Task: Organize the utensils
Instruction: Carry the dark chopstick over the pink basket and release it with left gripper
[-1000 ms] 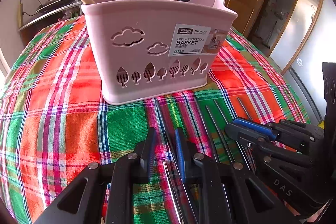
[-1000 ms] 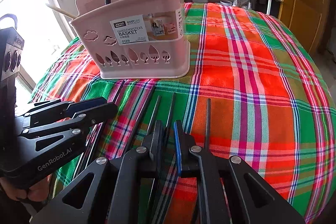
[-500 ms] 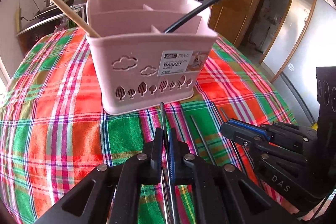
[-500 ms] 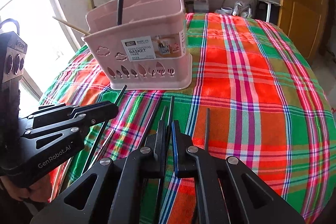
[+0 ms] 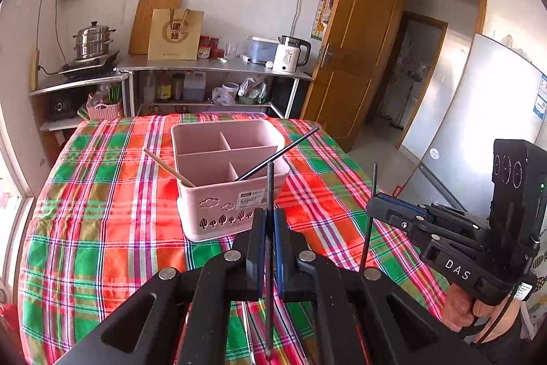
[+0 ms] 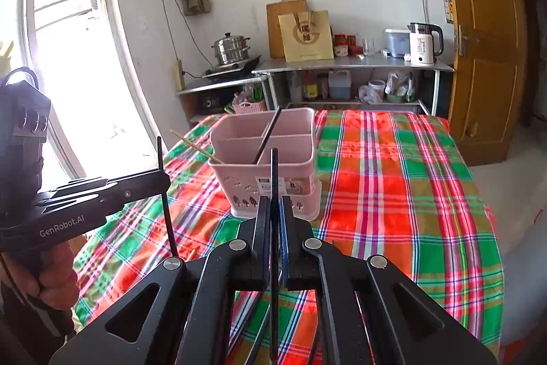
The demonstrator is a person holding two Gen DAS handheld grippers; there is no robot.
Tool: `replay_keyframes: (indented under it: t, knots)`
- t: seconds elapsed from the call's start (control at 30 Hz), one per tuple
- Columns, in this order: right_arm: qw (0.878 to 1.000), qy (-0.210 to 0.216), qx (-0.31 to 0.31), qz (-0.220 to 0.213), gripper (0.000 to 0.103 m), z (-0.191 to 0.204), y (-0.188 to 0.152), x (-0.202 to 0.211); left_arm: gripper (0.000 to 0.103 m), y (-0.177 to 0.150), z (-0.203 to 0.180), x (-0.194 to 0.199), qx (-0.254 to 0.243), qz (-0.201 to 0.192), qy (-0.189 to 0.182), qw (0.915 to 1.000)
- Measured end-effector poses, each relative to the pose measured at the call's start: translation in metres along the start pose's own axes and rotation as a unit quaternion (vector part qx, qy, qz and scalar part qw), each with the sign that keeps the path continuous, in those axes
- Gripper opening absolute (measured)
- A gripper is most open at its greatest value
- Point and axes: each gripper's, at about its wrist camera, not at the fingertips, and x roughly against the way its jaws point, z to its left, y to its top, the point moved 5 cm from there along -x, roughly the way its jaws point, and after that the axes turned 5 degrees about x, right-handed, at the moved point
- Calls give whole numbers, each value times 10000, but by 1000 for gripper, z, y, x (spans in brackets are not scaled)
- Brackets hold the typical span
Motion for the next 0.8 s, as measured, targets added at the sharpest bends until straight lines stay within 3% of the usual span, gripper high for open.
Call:
replay_keyframes:
  t: [0.53,0.8]
  knots:
    - [9993,12,145,-332,4,5,19,26,4,12,-2,14,-114,-182,-20,9998]
    - [9981,144,266,-531,4,14,51,24,4,53,4,23,-156,-301,46,9994]
